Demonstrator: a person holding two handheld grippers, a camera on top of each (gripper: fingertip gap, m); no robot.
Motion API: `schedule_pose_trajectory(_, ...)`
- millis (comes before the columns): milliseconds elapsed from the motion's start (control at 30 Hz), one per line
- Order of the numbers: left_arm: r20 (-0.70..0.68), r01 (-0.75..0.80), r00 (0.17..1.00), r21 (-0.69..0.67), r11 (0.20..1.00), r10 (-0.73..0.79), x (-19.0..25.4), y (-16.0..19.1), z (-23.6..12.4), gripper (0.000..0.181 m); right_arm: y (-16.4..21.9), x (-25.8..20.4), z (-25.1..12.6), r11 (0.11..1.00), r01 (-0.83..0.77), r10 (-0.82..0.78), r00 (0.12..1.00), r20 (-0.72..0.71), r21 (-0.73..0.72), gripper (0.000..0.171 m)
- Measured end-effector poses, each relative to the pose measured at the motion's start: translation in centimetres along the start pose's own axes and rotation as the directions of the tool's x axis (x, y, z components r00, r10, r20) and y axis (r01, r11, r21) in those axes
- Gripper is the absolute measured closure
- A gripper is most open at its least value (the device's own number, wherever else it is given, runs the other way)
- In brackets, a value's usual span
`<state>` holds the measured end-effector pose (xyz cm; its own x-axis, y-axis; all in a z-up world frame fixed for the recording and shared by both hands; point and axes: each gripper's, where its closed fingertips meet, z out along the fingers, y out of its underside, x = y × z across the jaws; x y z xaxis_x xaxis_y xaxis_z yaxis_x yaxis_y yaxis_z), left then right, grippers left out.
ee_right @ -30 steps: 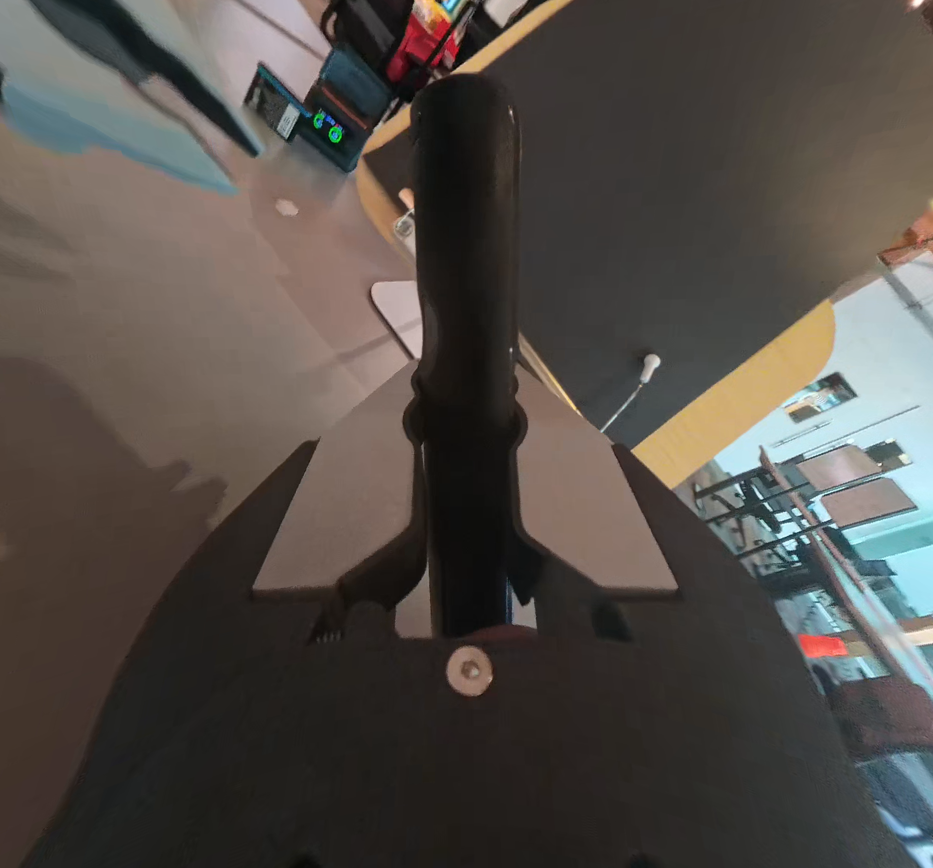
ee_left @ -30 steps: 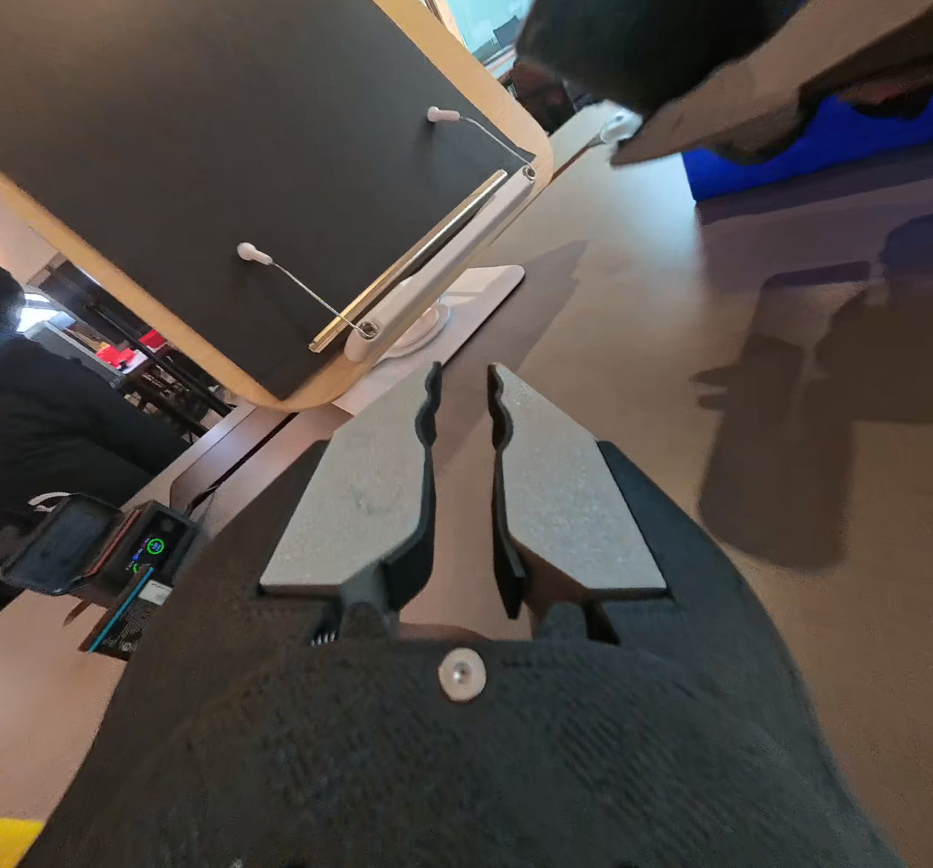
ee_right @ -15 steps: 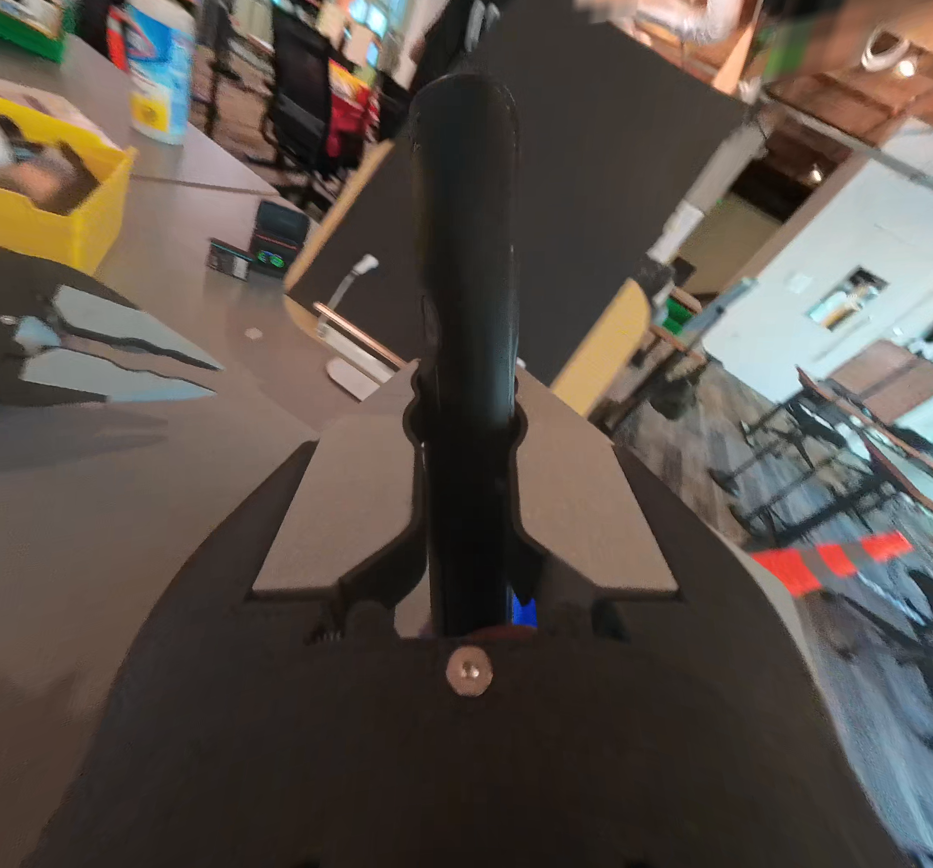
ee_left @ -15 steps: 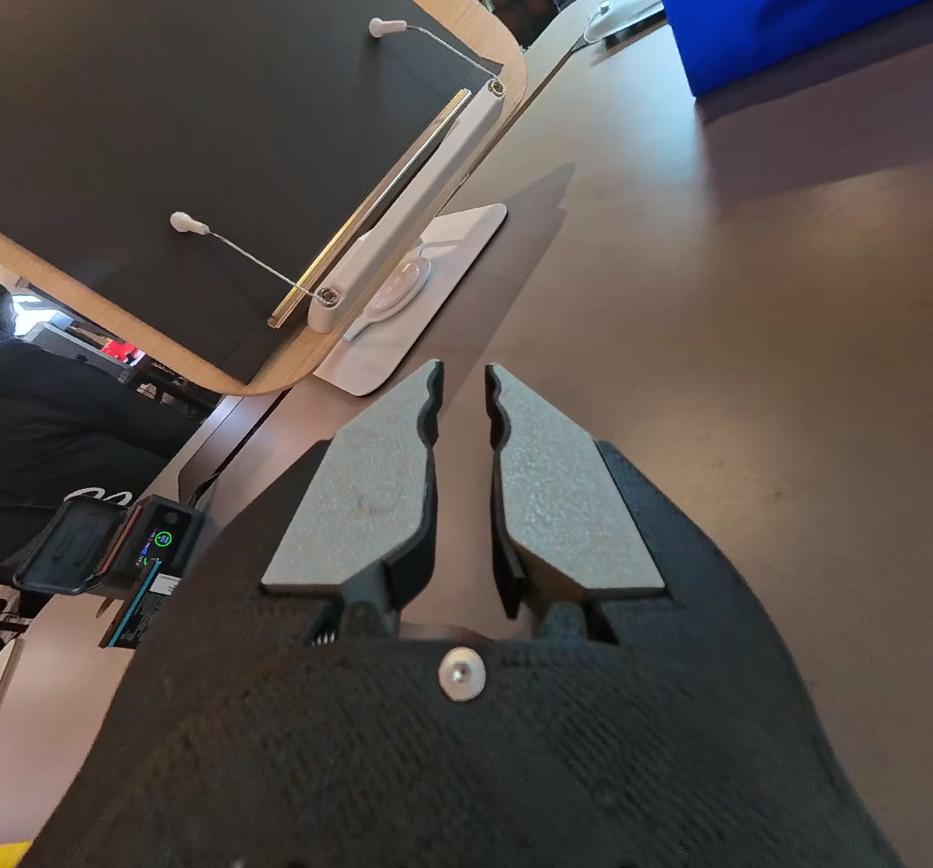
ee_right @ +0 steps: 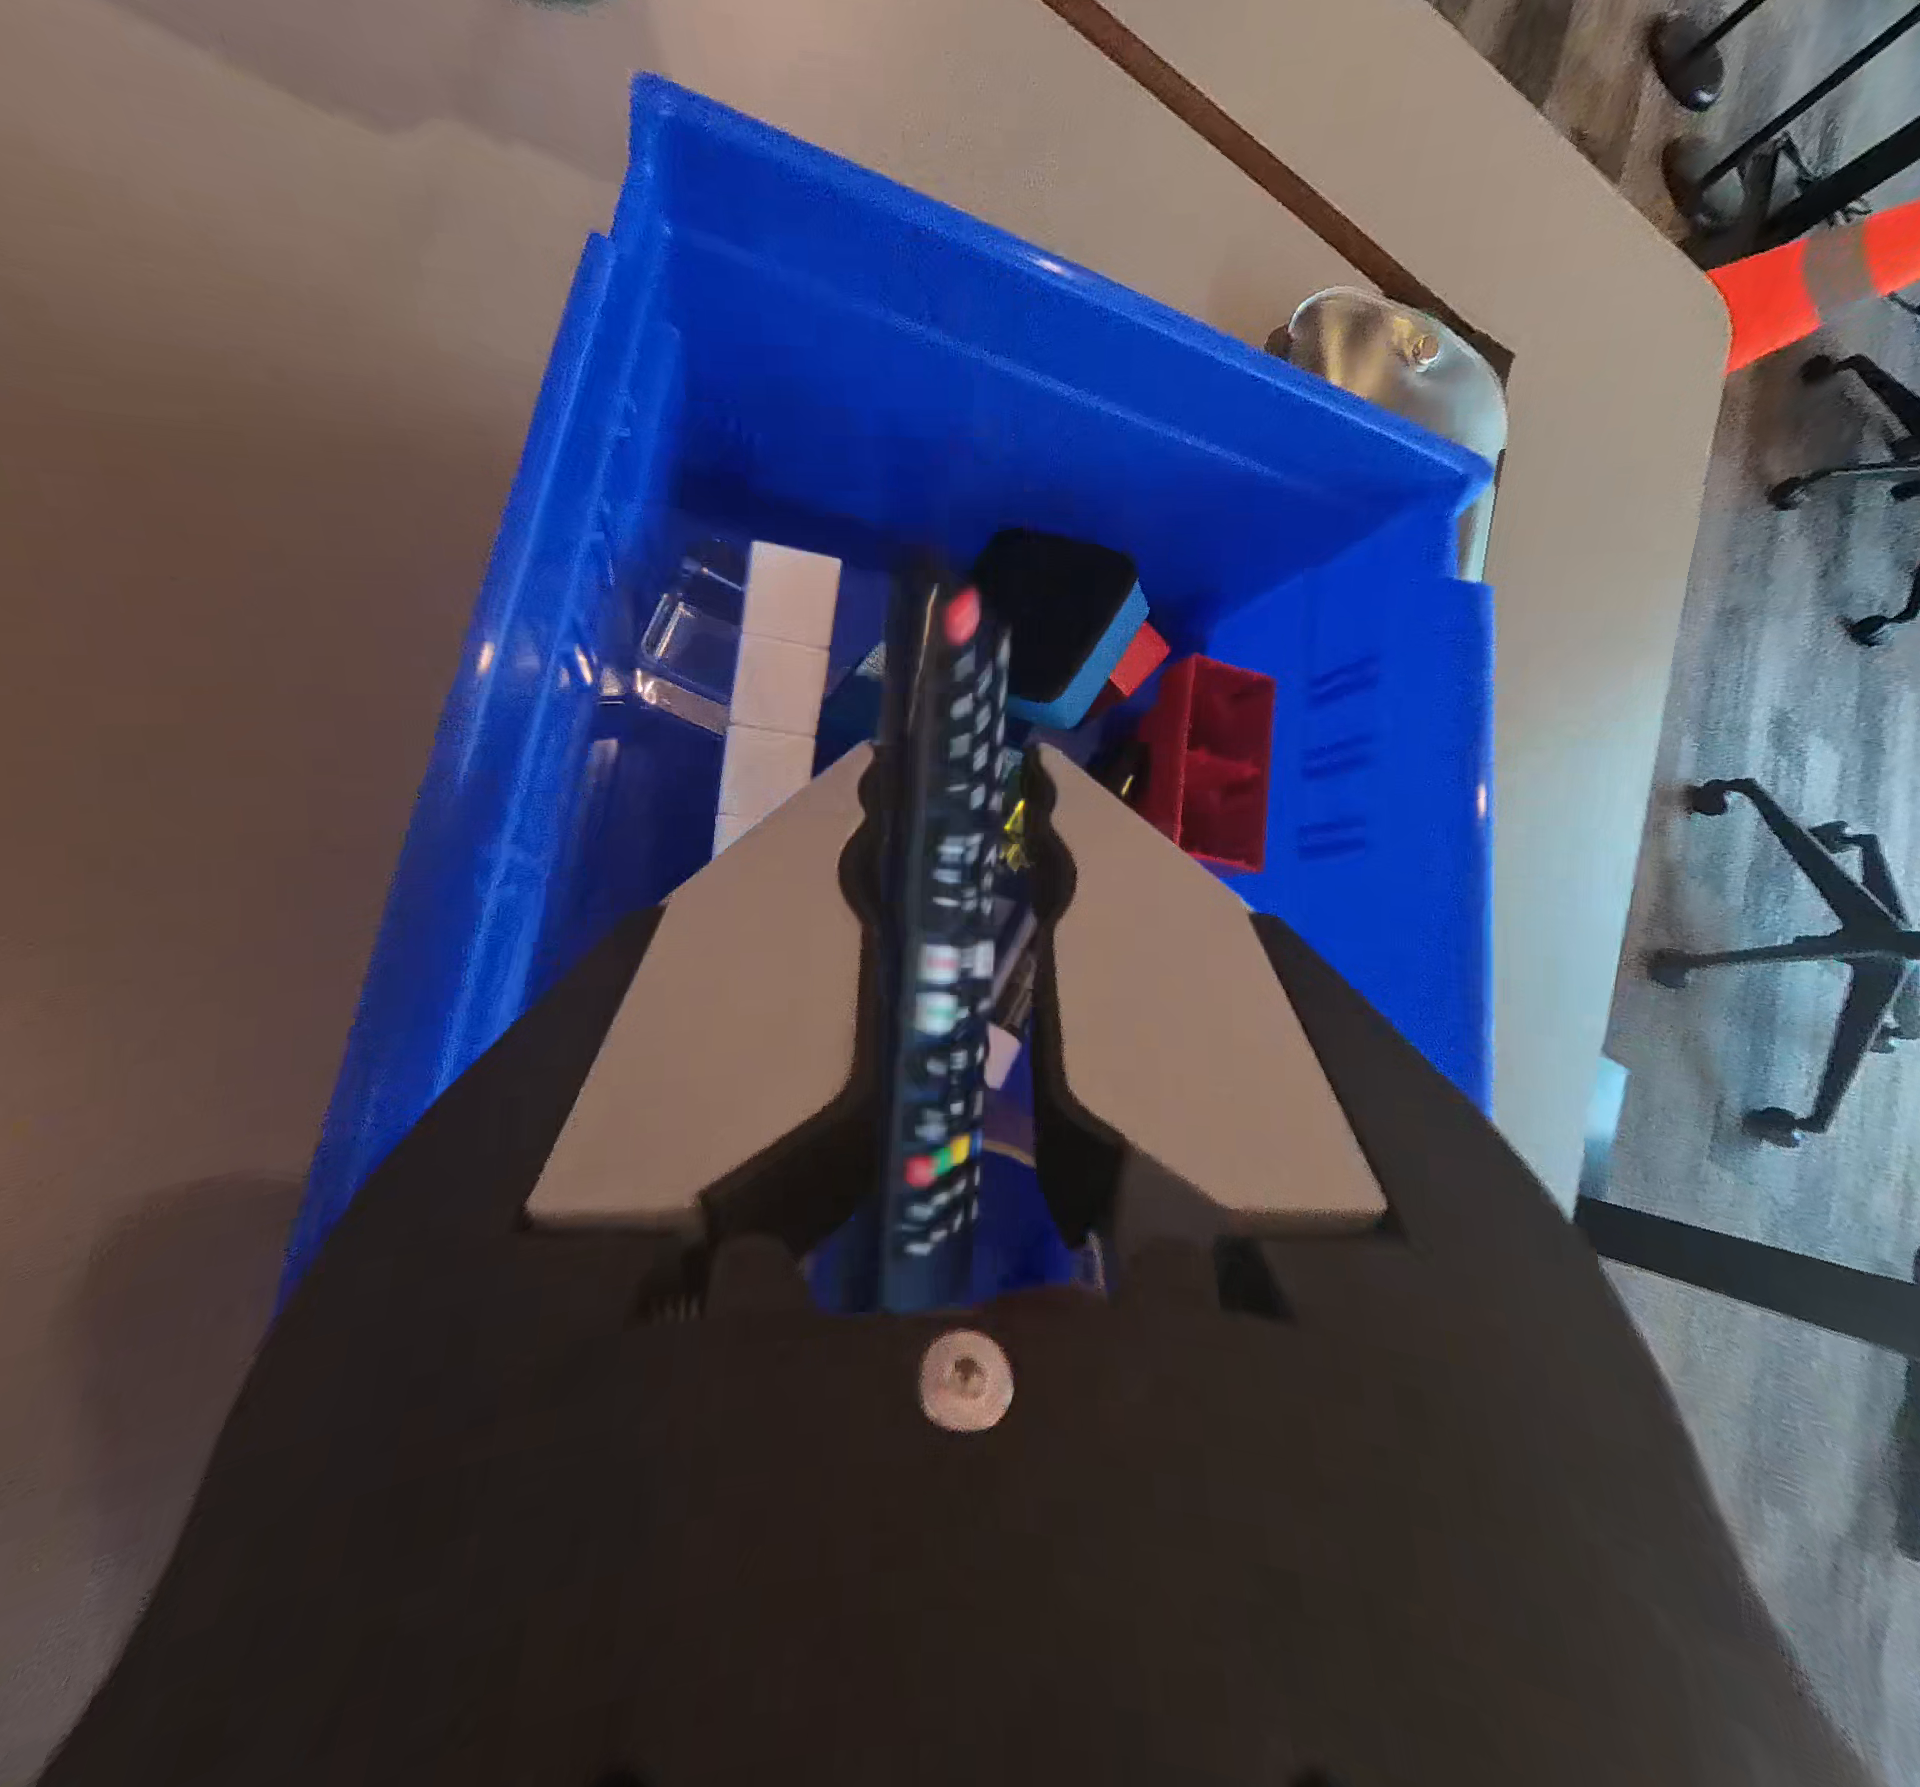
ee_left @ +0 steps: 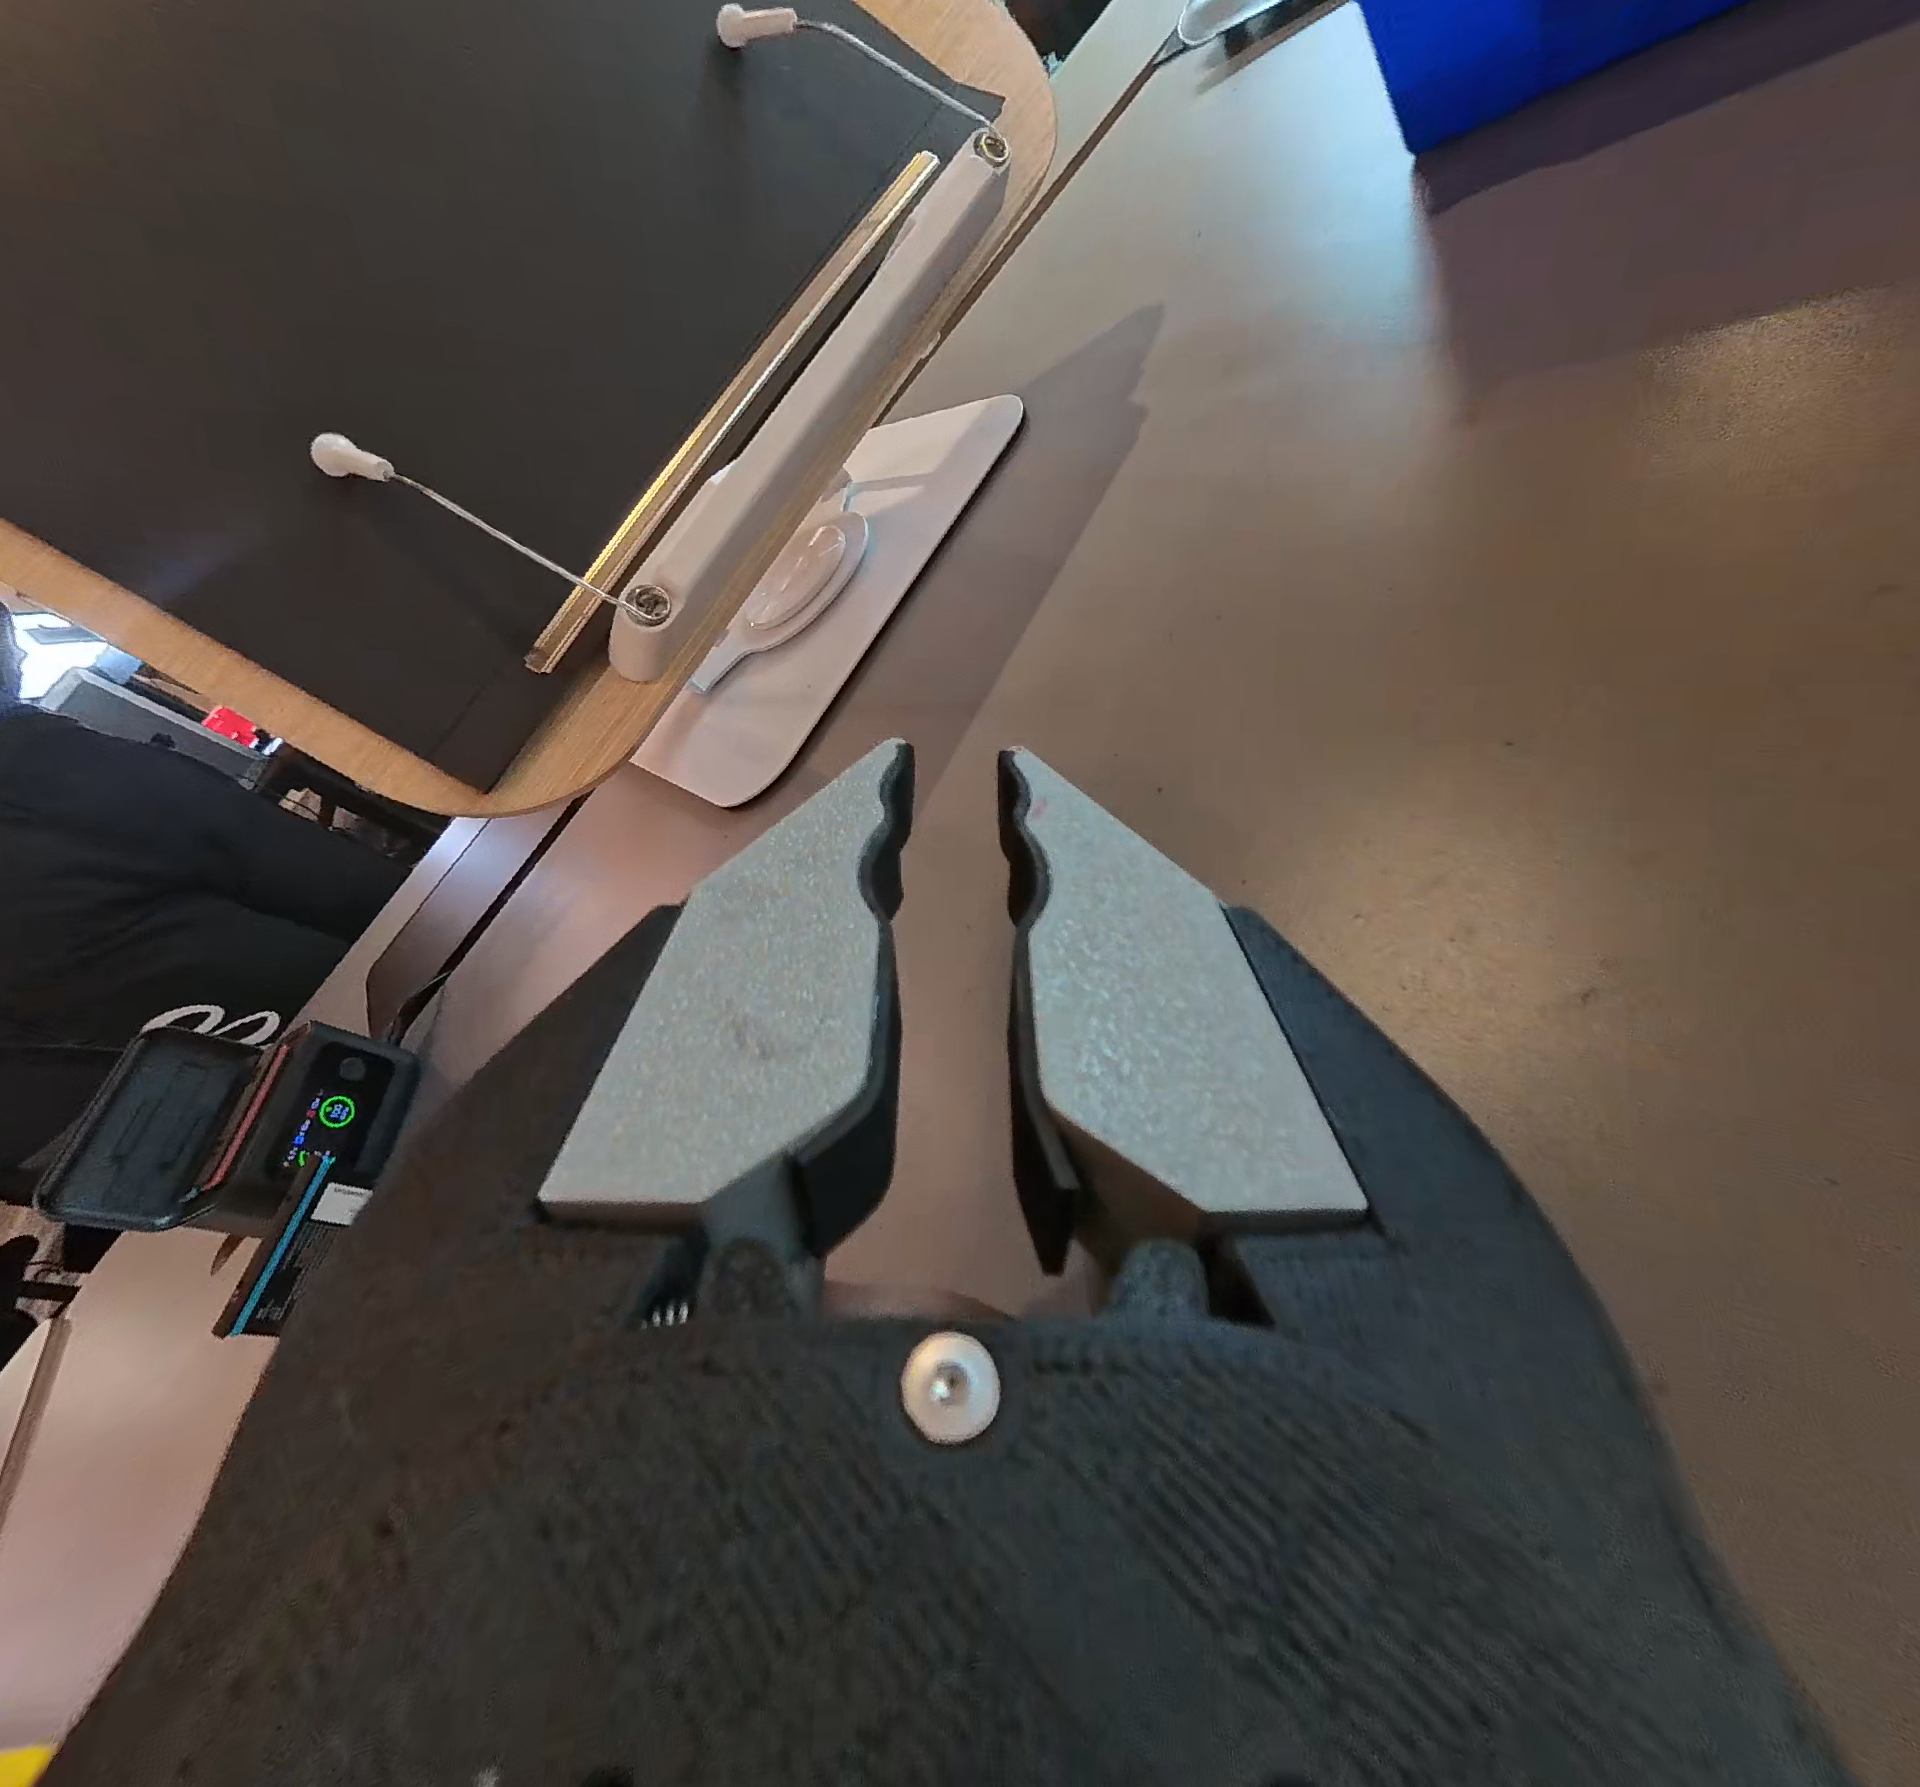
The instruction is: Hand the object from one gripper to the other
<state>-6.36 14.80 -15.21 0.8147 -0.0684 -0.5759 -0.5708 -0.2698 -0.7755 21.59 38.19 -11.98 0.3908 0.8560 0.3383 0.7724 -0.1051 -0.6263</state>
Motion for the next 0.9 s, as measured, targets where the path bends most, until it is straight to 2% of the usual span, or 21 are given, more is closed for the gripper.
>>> schedule_pose_trajectory(133,0.004,0.013,1.000,-0.012,1.000,-0.013,-0.2,0.3,0.0,0.167,-3.4,-0.2,-1.7,0.996,0.072,-0.066,0.992,-0.104,0.057,0.147)
schedule_pose_trajectory(200,0.000,0.029,1.000,-0.014,0.999,-0.029,-0.2,0.3,0.1,0.167,-7.0,-2.7,-4.2,0.978,0.130,-0.116,0.989,-0.094,0.165,0.146)
schedule_pose_trajectory(267,-0.001,0.054,0.999,-0.030,0.998,-0.054,-0.4,0.6,0.2,0.167,-11.0,-6.7,-7.2,0.931,0.201,-0.191,0.980,-0.062,0.304,0.153)
schedule_pose_trajectory(367,0.023,0.092,0.996,-0.052,0.994,-0.090,-1.1,1.1,0.2,0.166,-15.6,-15.3,-10.6,0.840,0.210,-0.302,0.947,0.108,0.501,0.151)
schedule_pose_trajectory(433,0.032,0.118,0.993,-0.058,0.991,-0.117,-1.5,1.3,0.1,0.165,-16.7,-21.6,-10.8,0.816,0.186,-0.383,0.883,0.271,0.547,0.166)
schedule_pose_trajectory(467,0.036,0.128,0.991,-0.061,0.990,-0.126,-1.6,1.4,0.1,0.165,-16.9,-24.0,-10.0,0.811,0.186,-0.413,0.853,0.318,0.554,0.169)
schedule_pose_trajectory(533,0.055,0.146,0.988,-0.065,0.987,-0.143,-2.1,1.7,0.0,0.164,-17.4,-26.5,-6.5,0.811,0.197,-0.419,0.853,0.312,0.551,0.168)
schedule_pose_trajectory(633,0.080,0.179,0.982,-0.070,0.981,-0.173,-2.8,2.1,-0.1,0.164,-17.4,-27.2,1.1,0.833,0.219,-0.372,0.901,0.223,0.508,0.165)
schedule_pose_trajectory(733,0.089,0.217,0.974,-0.074,0.973,-0.210,-3.3,2.4,-0.2,0.162,-16.2,-27.2,6.6,0.865,0.188,-0.323,0.918,0.229,0.465,0.162)
schedule_pose_trajectory(900,0.102,0.260,0.962,-0.085,0.962,-0.252,-3.8,2.8,-0.2,0.158,-15.3,-28.4,8.4,0.889,0.088,-0.269,0.894,0.358,0.449,0.159)
